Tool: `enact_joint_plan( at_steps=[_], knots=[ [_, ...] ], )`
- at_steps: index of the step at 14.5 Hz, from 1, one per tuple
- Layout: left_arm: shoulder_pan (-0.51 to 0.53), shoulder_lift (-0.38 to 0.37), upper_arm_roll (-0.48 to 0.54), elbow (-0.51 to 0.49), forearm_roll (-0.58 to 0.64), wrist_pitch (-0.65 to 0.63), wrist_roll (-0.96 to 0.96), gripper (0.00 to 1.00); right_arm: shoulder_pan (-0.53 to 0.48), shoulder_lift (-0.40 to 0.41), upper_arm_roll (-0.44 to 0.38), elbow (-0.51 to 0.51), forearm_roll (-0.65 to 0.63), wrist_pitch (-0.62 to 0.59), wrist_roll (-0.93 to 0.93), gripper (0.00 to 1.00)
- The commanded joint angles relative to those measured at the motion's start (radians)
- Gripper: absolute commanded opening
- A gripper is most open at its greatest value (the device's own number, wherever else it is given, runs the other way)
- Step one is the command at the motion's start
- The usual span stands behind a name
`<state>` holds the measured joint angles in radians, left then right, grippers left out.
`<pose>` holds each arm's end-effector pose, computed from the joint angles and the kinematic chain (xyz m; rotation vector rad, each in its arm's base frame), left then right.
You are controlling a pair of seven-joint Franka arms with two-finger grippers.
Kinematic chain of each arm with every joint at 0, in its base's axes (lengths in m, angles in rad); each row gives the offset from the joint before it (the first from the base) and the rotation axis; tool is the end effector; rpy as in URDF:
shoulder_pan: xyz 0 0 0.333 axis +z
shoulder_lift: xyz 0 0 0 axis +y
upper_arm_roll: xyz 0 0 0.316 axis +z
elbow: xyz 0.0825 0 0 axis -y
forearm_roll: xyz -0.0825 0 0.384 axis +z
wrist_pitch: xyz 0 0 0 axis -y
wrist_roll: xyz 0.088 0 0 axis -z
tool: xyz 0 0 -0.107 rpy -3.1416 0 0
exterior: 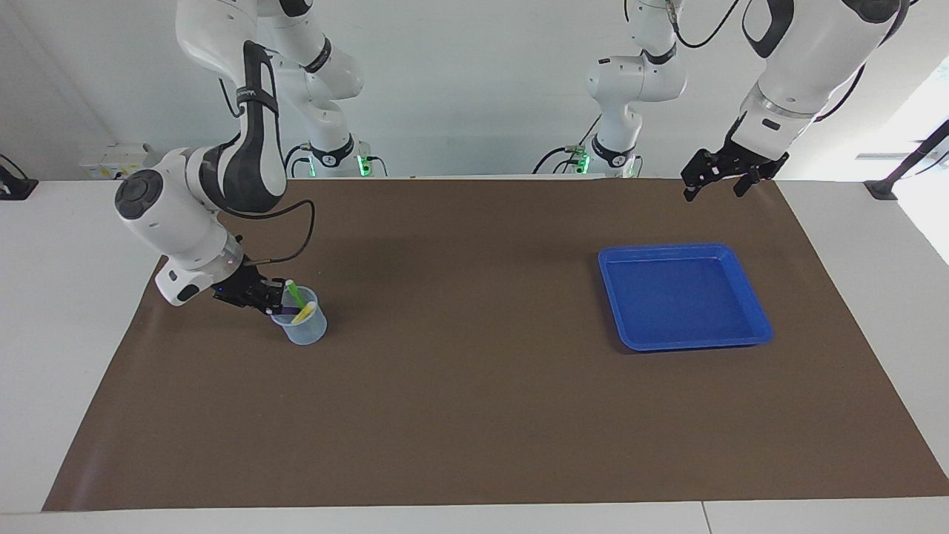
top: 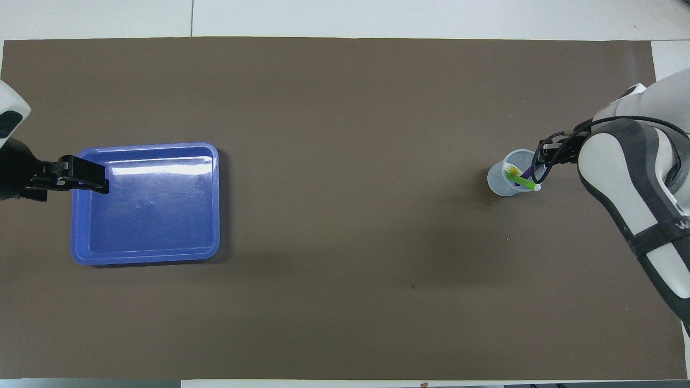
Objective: Right arm passes pens to left for tray arrangement
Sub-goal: 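Lower the right gripper into the cup and grasp the purple pen, then lift the purple pen with the right gripper while the left gripper reaches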
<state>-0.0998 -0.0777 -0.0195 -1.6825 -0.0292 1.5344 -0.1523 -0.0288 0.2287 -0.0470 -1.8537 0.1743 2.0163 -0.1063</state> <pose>0.5204 -0.0660 0.6110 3.1211 0.0516 -0.1148 0.6075 -0.0345 0.3942 -2.9903 0.0733 0.0779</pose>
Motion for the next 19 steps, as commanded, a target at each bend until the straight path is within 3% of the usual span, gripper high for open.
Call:
enact_joint_plan(
  at_steps=[1, 6, 10, 13, 16, 19],
  knots=[
    [-0.011, -0.031, 0.004, -0.033, 0.005, 0.006, -0.015, 1.00, -0.011, -0.009, 0.007, -0.013, 0.008, -0.013, 0.002, 0.00],
    [-0.011, -0.031, 0.004, -0.033, 0.005, 0.004, -0.015, 1.00, 0.001, -0.002, 0.007, 0.045, 0.007, -0.071, 0.003, 0.00],
    [-0.011, -0.033, 0.004, -0.033, 0.005, -0.002, -0.024, 1.00, 0.026, -0.003, 0.018, 0.250, -0.019, -0.278, 0.002, 0.00],
    [-0.001, -0.037, 0.003, -0.042, -0.024, 0.004, -0.140, 1.00, 0.094, -0.009, 0.018, 0.407, -0.117, -0.416, 0.010, 0.00],
    [-0.008, -0.050, 0.003, -0.065, -0.077, 0.007, -0.208, 1.00, 0.161, -0.040, 0.024, 0.455, -0.061, -0.436, 0.109, 0.00],
    [-0.017, -0.057, -0.004, -0.080, -0.138, 0.012, -0.372, 1.00, 0.187, -0.049, 0.067, 0.455, 0.166, -0.340, 0.461, 0.00]
  ],
)
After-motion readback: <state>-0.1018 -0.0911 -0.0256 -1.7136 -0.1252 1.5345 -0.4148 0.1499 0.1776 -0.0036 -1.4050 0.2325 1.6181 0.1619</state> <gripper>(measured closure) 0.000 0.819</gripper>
